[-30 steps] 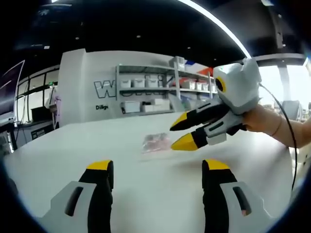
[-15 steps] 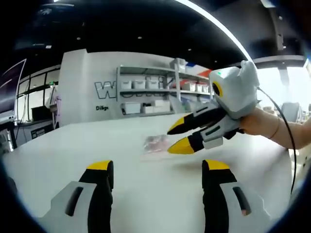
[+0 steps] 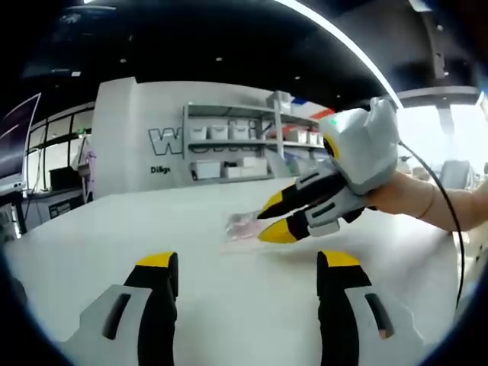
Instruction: Open the resealable bag by pulling the two sides of the seal apart until the entire bag opening is separated and visibly accessible.
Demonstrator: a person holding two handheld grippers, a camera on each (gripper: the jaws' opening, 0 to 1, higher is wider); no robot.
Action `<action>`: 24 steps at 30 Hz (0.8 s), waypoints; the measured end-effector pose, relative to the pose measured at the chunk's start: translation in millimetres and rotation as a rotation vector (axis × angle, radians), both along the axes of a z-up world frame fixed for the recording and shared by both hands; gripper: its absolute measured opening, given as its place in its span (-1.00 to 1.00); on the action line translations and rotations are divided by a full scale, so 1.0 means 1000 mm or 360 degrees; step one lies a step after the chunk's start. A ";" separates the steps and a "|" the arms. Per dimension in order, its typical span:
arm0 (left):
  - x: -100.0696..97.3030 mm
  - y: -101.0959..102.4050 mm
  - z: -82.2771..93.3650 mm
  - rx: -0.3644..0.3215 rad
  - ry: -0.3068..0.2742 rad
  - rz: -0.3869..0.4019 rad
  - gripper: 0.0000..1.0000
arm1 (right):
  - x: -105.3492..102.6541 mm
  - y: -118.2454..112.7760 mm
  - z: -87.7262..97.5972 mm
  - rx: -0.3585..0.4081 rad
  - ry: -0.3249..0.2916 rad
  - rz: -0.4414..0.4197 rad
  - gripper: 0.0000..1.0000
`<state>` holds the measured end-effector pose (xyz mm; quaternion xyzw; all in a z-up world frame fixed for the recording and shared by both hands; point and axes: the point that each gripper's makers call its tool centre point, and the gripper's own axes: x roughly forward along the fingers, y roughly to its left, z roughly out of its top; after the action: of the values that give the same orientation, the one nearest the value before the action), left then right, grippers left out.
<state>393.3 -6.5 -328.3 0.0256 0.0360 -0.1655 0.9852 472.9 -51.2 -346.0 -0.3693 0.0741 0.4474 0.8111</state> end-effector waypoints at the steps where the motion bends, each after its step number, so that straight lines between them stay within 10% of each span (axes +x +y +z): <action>1: 0.000 0.000 0.000 0.0001 -0.0001 0.0001 0.48 | 0.000 0.000 -0.001 -0.0006 0.0001 0.0001 -0.68; 24: 0.000 0.001 -0.001 -0.0001 -0.0002 0.0010 0.47 | 0.001 0.001 -0.007 -0.0052 0.0009 0.0015 -0.96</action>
<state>393.1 -5.9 -329.1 0.0254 0.0354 -0.1623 0.9858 474.2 -50.5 -352.6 -0.3816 0.0820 0.4511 0.8026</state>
